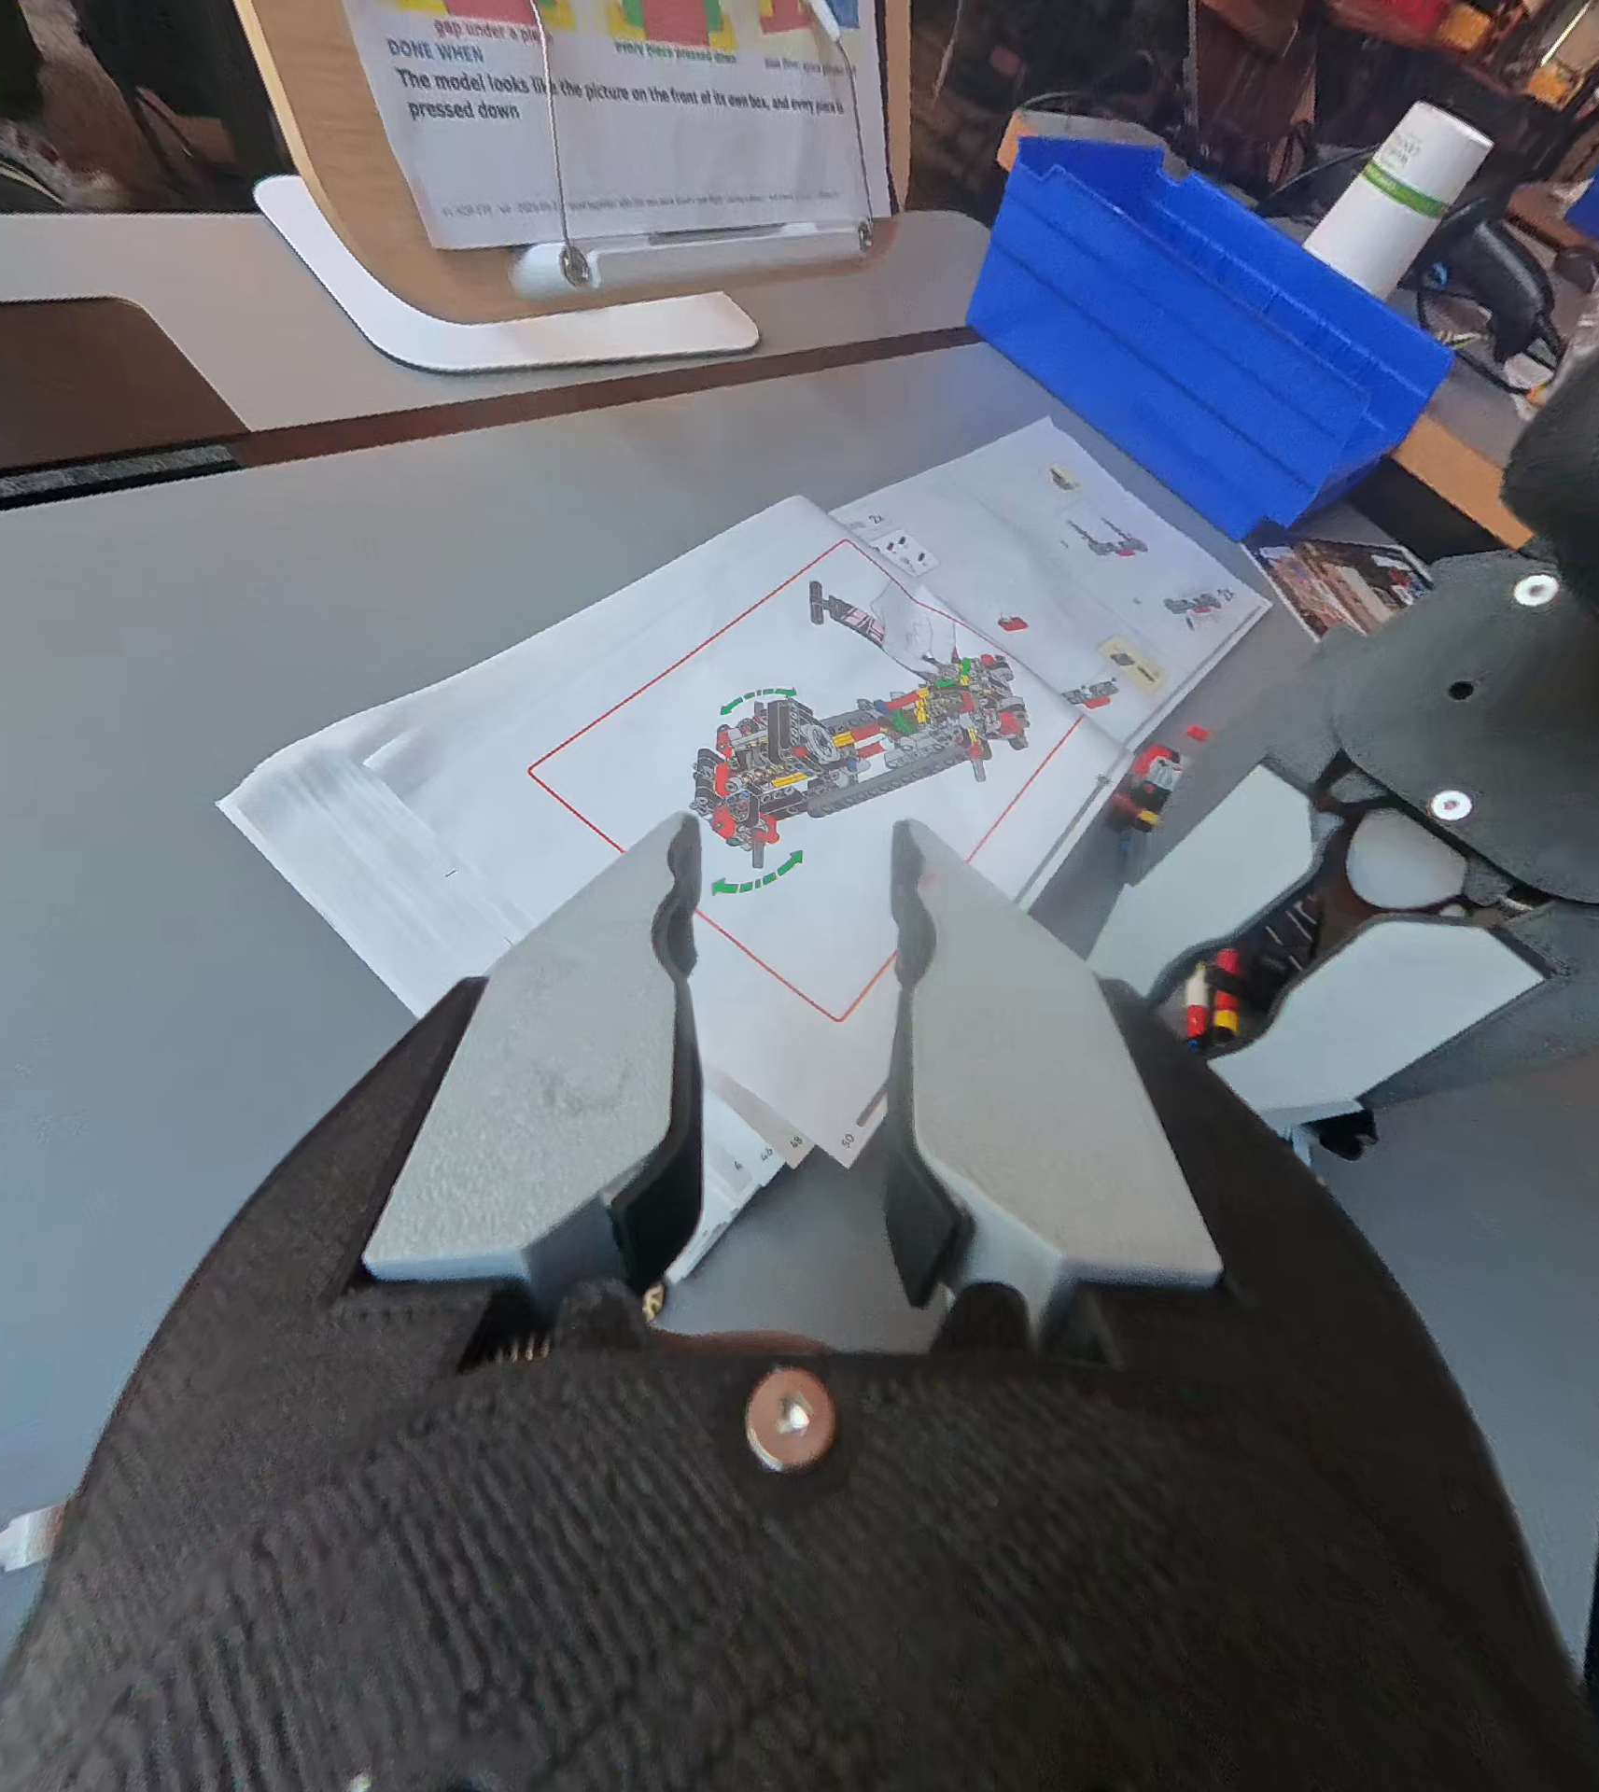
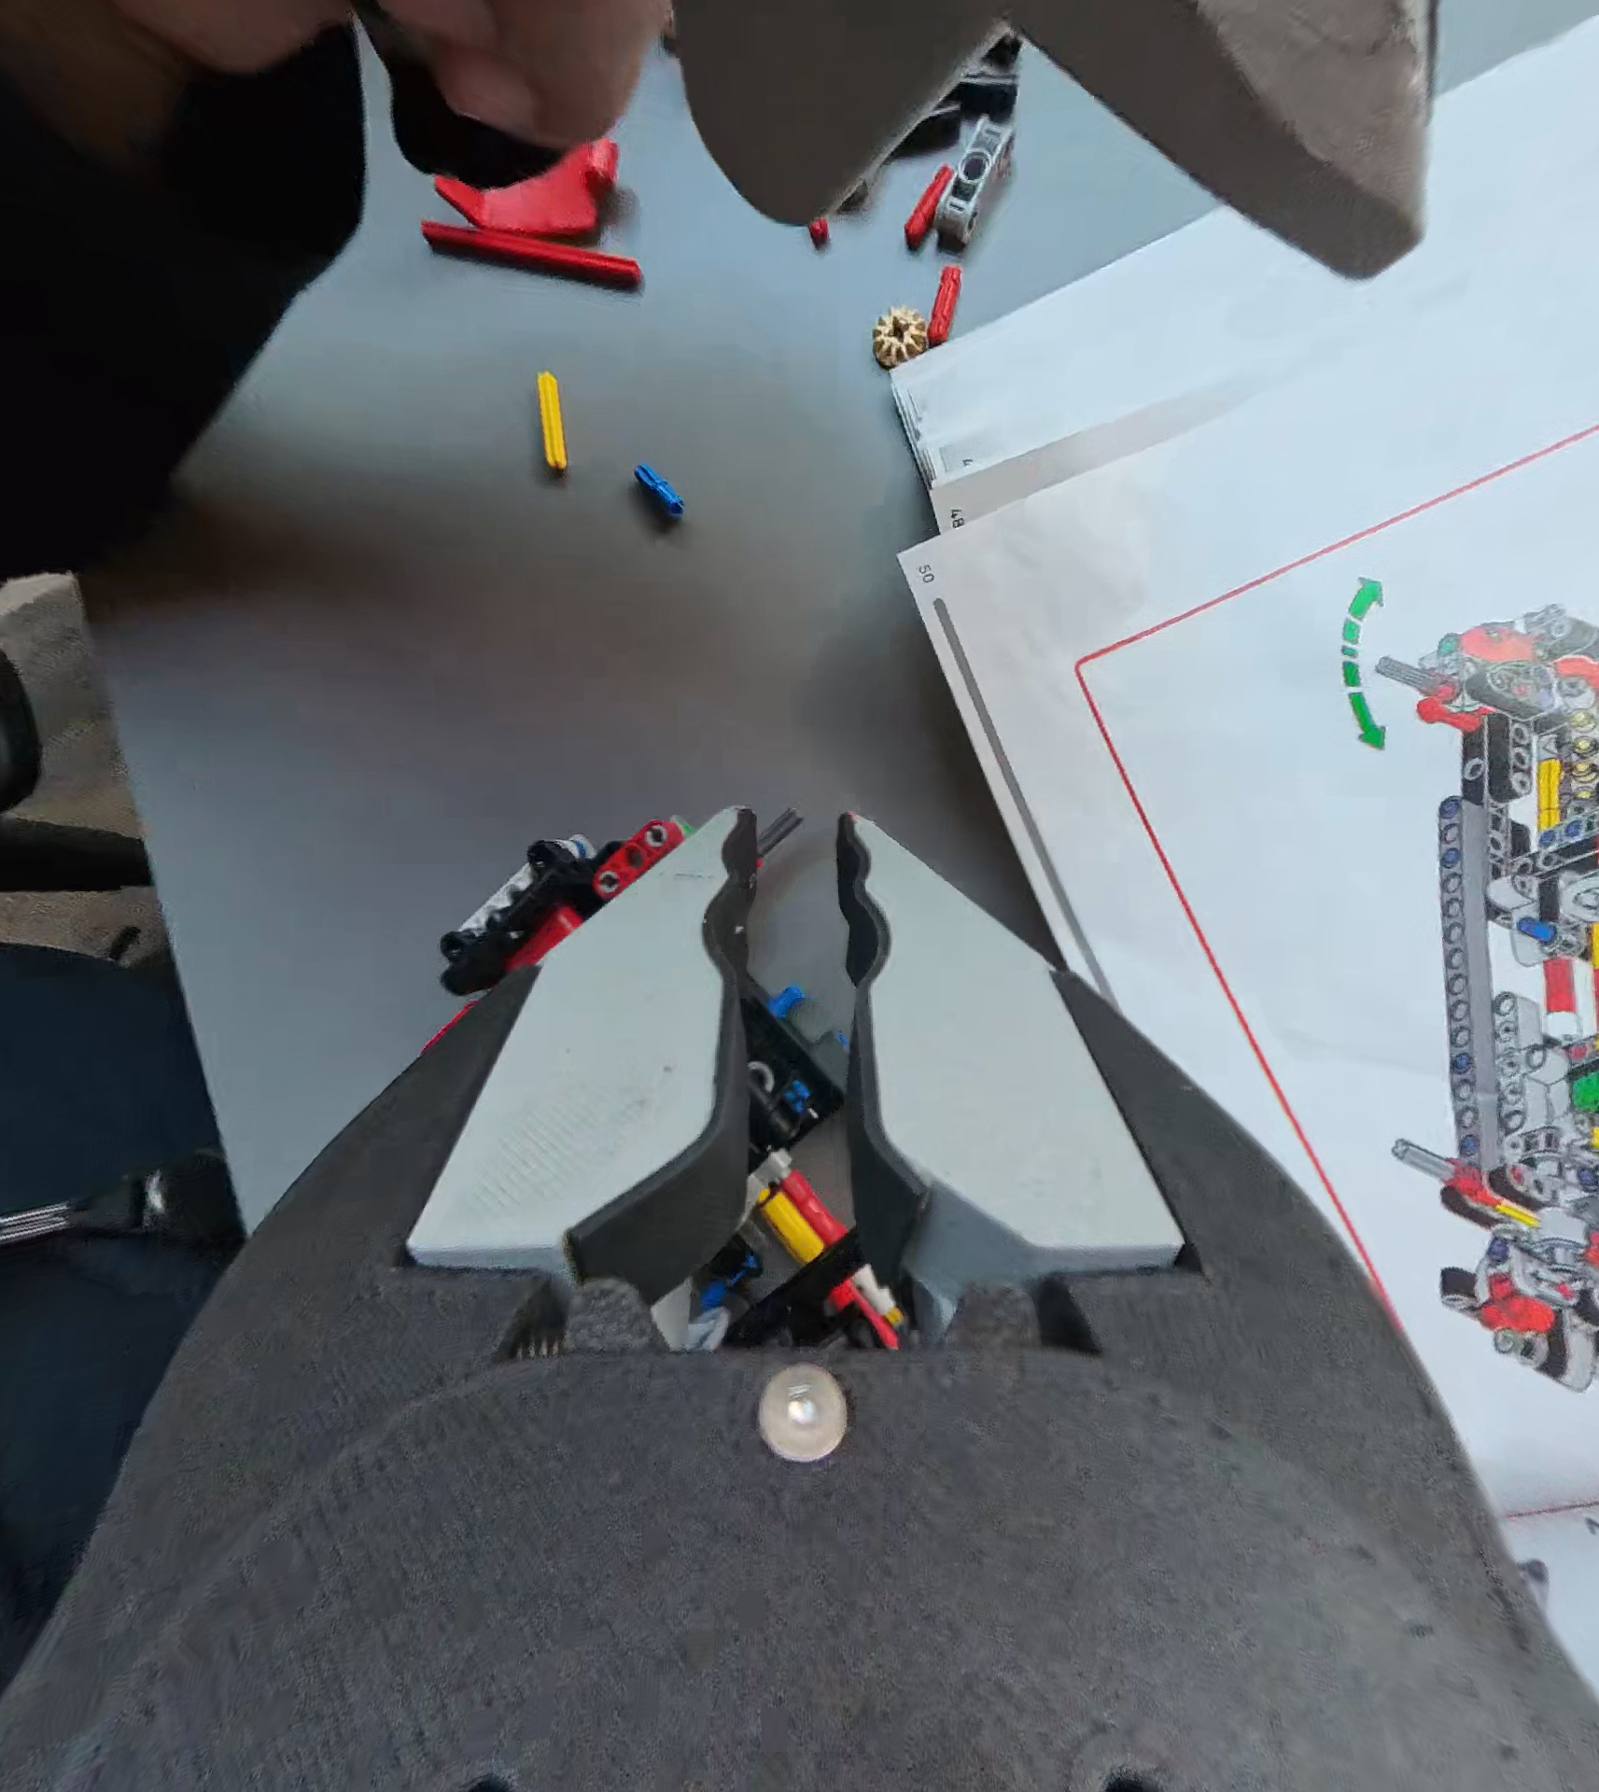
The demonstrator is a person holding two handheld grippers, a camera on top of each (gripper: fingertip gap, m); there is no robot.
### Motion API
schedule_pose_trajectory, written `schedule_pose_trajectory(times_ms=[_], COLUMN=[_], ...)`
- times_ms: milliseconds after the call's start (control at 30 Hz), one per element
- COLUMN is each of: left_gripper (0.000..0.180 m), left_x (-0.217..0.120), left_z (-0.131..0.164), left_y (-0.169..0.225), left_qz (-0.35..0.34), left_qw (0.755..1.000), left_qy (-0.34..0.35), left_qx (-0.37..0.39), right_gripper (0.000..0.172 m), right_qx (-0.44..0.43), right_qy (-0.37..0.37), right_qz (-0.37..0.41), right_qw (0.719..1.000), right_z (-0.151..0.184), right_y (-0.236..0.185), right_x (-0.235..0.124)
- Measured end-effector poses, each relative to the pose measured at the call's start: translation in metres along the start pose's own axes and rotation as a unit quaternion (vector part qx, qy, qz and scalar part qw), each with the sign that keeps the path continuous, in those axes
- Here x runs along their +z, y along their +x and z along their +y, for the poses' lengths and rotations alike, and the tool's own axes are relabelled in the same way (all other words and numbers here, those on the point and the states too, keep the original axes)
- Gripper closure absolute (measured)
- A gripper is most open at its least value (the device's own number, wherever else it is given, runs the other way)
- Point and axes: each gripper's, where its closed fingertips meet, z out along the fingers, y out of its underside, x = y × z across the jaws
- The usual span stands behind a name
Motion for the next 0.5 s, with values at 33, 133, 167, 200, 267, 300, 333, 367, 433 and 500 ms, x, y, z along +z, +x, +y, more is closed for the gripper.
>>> schedule_pose_trajectory(times_ms=[33, 133, 167, 200, 267, 300, 333, 367, 433, 500], left_gripper=[0.144, 0.143, 0.143, 0.144, 0.144, 0.144, 0.144, 0.144, 0.143, 0.144], left_x=[0.001, 0.002, 0.003, 0.003, 0.002, 0.002, 0.002, 0.002, 0.003, 0.004], left_z=[0.001, 0.002, 0.003, 0.002, 0.001, 0.001, 0.001, 0.001, 0.001, 0.003], left_y=[0.001, 0.001, 0.001, 0.001, 0.000, -0.001, -0.001, -0.002, -0.001, -0.001], left_qz=[0.001, -0.008, -0.009, -0.010, -0.010, -0.012, -0.014, -0.015, -0.017, -0.019], left_qw=[1.000, 1.000, 1.000, 1.000, 1.000, 1.000, 1.000, 1.000, 1.000, 1.000], left_qy=[-0.003, -0.008, -0.008, -0.007, -0.004, -0.002, -0.002, -0.002, -0.004, -0.006], left_qx=[0.002, 0.016, 0.017, 0.016, 0.014, 0.014, 0.014, 0.015, 0.017, 0.022], right_gripper=[0.158, 0.158, 0.156, 0.154, 0.153, 0.150, 0.148, 0.148, 0.147, 0.145], right_qx=[-0.008, -0.020, -0.014, -0.006, 0.018, 0.039, 0.061, 0.081, 0.115, 0.131], right_qy=[-0.002, 0.034, 0.057, 0.081, 0.128, 0.147, 0.166, 0.183, 0.210, 0.226], right_qz=[0.012, 0.063, 0.081, 0.098, 0.133, 0.149, 0.154, 0.145, 0.098, 0.040], right_qw=[1.000, 0.997, 0.995, 0.992, 0.983, 0.977, 0.972, 0.969, 0.966, 0.964], right_z=[-0.001, -0.003, -0.001, 0.003, 0.021, 0.035, 0.052, 0.068, 0.101, 0.127], right_y=[0.003, 0.020, 0.029, 0.040, 0.064, 0.077, 0.089, 0.096, 0.100, 0.093], right_x=[-0.001, -0.027, -0.041, -0.058, -0.092, -0.108, -0.121, -0.131, -0.140, -0.139])
